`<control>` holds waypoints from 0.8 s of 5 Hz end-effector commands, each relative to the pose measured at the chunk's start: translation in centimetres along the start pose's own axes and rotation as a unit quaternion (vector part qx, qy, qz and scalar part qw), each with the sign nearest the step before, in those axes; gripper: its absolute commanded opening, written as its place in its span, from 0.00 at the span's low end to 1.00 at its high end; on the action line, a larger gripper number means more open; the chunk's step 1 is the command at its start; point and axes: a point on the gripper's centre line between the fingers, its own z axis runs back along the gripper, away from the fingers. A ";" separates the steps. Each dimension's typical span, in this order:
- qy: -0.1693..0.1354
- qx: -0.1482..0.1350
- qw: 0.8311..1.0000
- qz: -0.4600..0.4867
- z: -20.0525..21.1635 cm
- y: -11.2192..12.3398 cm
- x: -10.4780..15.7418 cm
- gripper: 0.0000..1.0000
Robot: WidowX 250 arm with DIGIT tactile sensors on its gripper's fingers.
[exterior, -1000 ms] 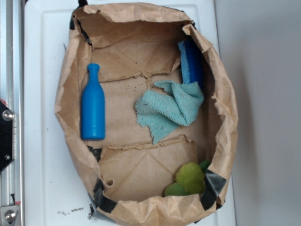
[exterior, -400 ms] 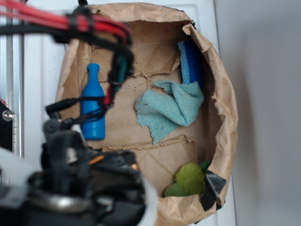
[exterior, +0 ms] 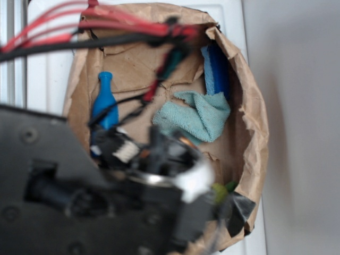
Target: Grab the blue bottle.
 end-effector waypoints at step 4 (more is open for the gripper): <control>-0.042 0.095 0.981 0.164 -4.3 2.2 1.8 1.00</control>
